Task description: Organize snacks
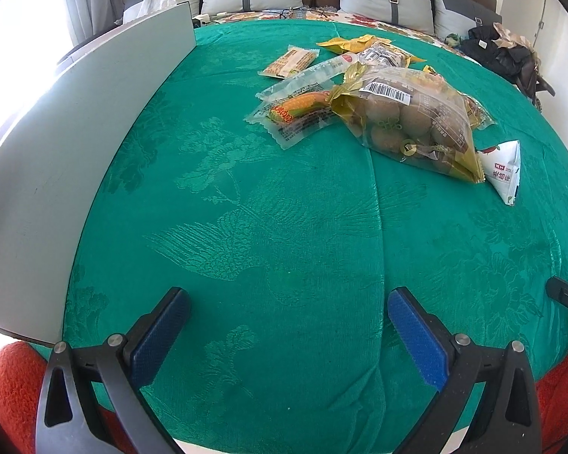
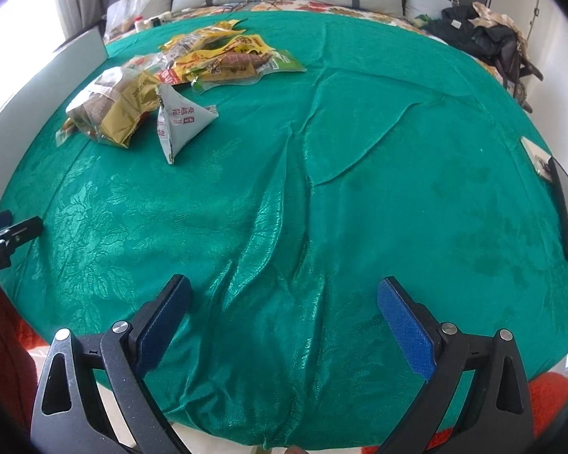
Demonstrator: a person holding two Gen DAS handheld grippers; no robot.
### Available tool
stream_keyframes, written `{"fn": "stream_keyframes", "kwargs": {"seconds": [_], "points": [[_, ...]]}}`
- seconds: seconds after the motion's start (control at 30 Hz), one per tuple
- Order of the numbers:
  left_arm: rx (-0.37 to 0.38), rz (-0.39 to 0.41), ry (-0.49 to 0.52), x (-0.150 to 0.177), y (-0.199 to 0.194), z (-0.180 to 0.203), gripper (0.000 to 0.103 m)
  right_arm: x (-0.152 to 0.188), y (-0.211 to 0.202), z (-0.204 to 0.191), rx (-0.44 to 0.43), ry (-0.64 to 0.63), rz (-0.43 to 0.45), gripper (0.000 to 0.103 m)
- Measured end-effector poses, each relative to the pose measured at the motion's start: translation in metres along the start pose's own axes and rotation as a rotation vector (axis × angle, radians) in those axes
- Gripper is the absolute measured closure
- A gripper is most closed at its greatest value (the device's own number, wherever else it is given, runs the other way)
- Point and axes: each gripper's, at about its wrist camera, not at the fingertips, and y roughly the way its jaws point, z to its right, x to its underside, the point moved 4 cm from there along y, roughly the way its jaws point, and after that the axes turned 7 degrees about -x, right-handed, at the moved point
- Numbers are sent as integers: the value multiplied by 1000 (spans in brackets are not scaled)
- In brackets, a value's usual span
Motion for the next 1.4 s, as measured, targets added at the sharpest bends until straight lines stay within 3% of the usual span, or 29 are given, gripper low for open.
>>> {"fn": "stream_keyframes", "kwargs": {"seconds": [0.07, 0.27, 0.53, 0.57, 0.63, 0.73, 0.83, 0.97, 1.07, 1.3, 1.4], "points": [[0, 3, 0, 0, 0, 0, 0, -11, 3, -7, -11, -18, -32, 4], [1, 19, -2, 1, -1, 0, 0, -59, 12, -60, -27, -256, 48, 4], [8, 23, 8, 4, -3, -1, 0, -95, 50, -61, -95, -197, 33, 9], [7, 23, 7, 4, -4, -1, 0, -96, 50, -64, -105, -219, 32, 15], [4, 26, 3, 4, -4, -1, 0, -98, 47, -69, -120, -259, 46, 51], [3, 29, -1, 4, -3, -1, 0, -99, 46, -67, -129, -262, 43, 51], [3, 32, 0, 3, -3, -1, 0, -97, 44, -49, -82, -258, 68, 51], [-3, 35, -14, 2, -3, -1, 0, -96, 37, -6, 2, -157, 124, 51], [-6, 45, -20, 1, -2, -1, 0, -97, 36, 15, -9, -64, 154, 49], [26, 5, 6, -9, -3, -7, 0, -97, 35, 17, 8, -42, 220, 47], [74, 68, 10, -34, -12, -16, 0, -96, 34, 20, 2, -38, 221, 45]]}}
